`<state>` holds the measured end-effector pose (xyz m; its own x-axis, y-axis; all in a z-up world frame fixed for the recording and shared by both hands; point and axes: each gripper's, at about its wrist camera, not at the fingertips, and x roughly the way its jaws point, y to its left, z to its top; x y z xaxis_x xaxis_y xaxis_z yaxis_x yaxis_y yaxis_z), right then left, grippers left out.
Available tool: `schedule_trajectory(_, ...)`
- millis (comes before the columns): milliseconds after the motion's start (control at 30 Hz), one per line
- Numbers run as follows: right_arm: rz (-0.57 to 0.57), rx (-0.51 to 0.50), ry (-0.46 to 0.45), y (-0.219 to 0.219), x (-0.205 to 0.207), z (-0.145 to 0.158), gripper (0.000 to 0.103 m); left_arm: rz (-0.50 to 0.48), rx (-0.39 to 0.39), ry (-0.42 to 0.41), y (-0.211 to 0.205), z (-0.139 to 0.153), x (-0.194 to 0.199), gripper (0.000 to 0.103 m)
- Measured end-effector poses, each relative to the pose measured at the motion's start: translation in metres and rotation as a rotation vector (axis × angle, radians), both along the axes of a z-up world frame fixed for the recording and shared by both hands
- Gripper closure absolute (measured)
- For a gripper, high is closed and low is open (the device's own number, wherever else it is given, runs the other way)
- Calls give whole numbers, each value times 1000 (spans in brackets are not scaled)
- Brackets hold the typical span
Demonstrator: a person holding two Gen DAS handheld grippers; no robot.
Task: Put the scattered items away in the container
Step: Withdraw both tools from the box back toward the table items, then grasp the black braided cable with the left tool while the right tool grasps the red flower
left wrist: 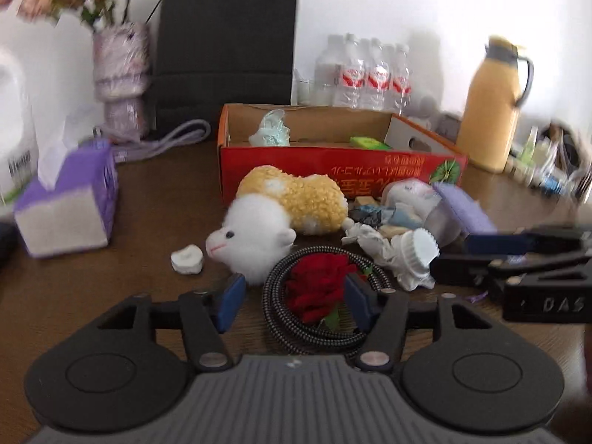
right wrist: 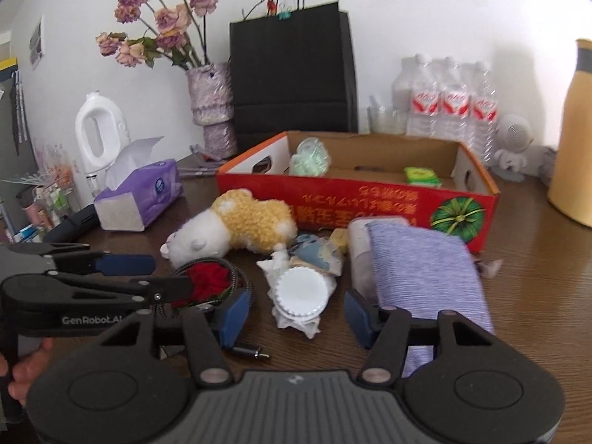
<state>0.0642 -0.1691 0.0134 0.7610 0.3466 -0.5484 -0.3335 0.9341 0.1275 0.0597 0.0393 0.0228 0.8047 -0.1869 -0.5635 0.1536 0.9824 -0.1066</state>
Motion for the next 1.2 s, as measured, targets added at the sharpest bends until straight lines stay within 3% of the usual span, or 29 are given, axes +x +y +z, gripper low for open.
schedule_trajectory(167, 90, 19, 67, 22, 6, -7, 56, 71, -61, 25, 24, -3, -4, 42)
schedule_trajectory(333, 89, 71, 156, 34, 30, -18, 60, 57, -60, 55, 22, -6, 6, 42)
schedule_trajectory(367, 91, 55, 163, 37, 33, -19, 60, 53, -61, 58, 20, -7, 7, 46)
schedule_trajectory(533, 98, -7, 139, 49, 30, -19, 83, 26, -101, 60, 22, -6, 4, 45)
schedule_trajectory(600, 89, -12, 99, 48, 23, -13, 89, -10, -109, 28, 19, 0, -5, 39)
schedule_trajectory(667, 88, 9, 53, 44, 16, -3, 90, -50, -129, -21, 18, 7, -18, 28)
schedule_trajectory(800, 80, 37, -35, 30, -5, 20, 90, -80, -163, -67, 19, 21, -37, 26)
schedule_trajectory(967, 69, 120, -76, -15, -32, 45, 90, -90, -184, -80, 18, 31, -50, 23)
schedule_trajectory(1067, 49, 214, -20, -52, -39, 47, 90, -107, -199, -66, 13, 27, -50, 22)
schedule_trajectory(1200, -3, 288, 93, -75, -41, 27, 90, -130, -187, -28, -3, 19, -46, 22)
